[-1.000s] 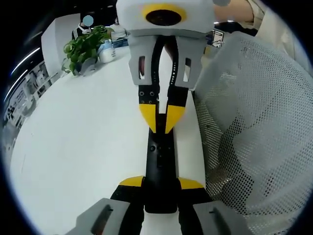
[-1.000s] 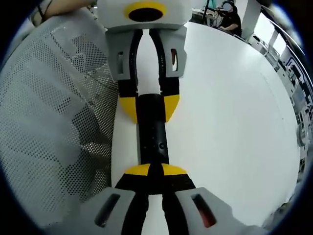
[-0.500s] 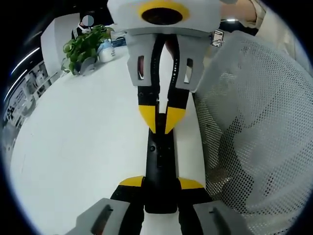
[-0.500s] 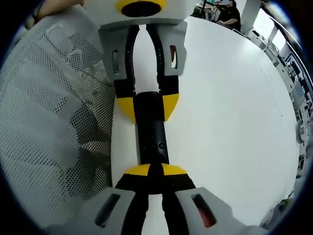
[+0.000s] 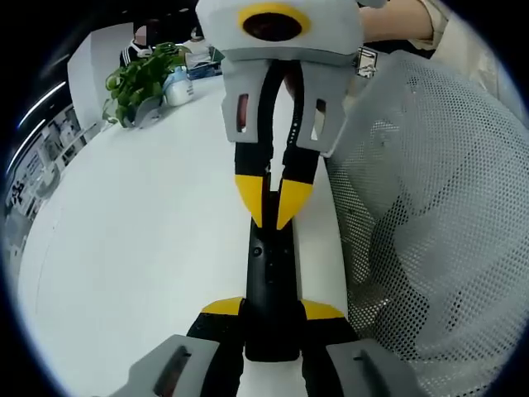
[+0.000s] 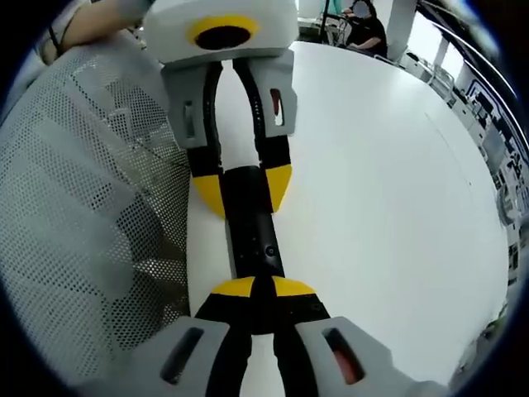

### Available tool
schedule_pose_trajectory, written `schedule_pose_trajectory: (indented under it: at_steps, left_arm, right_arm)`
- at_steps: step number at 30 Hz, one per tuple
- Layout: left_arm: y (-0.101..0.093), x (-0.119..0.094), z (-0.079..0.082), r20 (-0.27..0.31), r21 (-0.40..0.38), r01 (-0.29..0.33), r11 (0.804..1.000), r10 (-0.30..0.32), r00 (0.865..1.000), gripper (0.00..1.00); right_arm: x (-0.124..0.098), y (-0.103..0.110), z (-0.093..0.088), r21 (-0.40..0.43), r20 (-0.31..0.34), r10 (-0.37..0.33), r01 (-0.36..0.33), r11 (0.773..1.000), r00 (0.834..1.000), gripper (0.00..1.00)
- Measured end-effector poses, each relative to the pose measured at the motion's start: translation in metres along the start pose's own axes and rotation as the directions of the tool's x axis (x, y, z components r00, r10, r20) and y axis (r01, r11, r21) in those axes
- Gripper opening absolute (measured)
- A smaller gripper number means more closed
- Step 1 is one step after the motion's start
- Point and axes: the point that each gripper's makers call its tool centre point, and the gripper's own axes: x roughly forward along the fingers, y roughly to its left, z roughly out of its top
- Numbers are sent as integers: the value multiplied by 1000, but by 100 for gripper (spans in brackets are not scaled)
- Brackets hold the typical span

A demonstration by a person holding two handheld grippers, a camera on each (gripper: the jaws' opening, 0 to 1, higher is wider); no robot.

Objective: Press the specified remote control buttons in sequence, fully releasing each button before pressing the next.

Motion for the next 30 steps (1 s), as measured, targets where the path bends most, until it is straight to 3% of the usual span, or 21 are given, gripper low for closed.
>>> schedule_pose_trajectory:
  at_steps: [10, 16, 30]
  left_arm:
    - [0, 0, 0, 0, -1, 2, 1000, -2, 1000, 25]
    - [0, 0, 0, 1, -2, 4, 1000, -4, 1000, 25]
    - [0, 0, 0, 8, -9, -2, 1000, 2, 1000, 25]
  right_arm:
    - [3, 1, 3, -90, -67, 2, -8, 996, 998, 3]
    - [3, -1, 2, -72, -109, 28, -36, 997, 994, 3]
    - [2, 0, 2, -58, -65, -8, 4, 998, 998, 3]
